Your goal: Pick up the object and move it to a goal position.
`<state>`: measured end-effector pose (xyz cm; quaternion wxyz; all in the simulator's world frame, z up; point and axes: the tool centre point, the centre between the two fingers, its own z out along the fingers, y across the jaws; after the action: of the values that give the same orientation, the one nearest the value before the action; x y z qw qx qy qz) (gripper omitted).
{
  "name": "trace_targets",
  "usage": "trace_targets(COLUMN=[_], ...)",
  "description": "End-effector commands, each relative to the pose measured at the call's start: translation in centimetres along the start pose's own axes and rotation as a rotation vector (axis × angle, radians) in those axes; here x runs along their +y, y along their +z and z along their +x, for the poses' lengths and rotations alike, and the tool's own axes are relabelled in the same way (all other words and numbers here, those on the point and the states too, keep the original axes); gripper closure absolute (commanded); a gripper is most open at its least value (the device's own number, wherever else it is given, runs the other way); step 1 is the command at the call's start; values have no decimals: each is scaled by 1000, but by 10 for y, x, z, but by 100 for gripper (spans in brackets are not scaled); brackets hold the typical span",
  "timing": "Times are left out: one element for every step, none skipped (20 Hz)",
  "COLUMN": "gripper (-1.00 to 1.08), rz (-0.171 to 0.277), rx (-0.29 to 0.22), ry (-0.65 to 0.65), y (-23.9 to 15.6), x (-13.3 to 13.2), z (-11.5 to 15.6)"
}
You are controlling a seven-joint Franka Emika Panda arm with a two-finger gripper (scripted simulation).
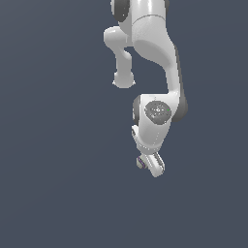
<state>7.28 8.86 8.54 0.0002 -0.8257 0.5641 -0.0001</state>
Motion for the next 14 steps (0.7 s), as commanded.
trace_targets(gripper=[-92, -92, -92, -92, -92, -92, -92, -92, -92, -92, -92, -92, -92, -92], rz=[-1, -1, -1, -1, -1, -1, -1, -1, -1, -1, -1, -1, -1, -1], rx=[0, 0, 0, 0, 0, 0, 0, 0, 0, 0, 0, 0, 0, 0], ry=[0, 1, 1, 2, 2, 3, 4, 4, 5, 5, 5, 5, 5, 5], y=[5, 9, 13, 18, 24, 30, 36, 40, 44, 47, 49, 50, 50, 49], x=[0, 0, 1, 1, 1, 1, 1, 1, 2, 1, 1, 1, 1, 0], z=[0, 0, 0, 0, 0, 0, 0, 0, 0, 0, 0, 0, 0, 0])
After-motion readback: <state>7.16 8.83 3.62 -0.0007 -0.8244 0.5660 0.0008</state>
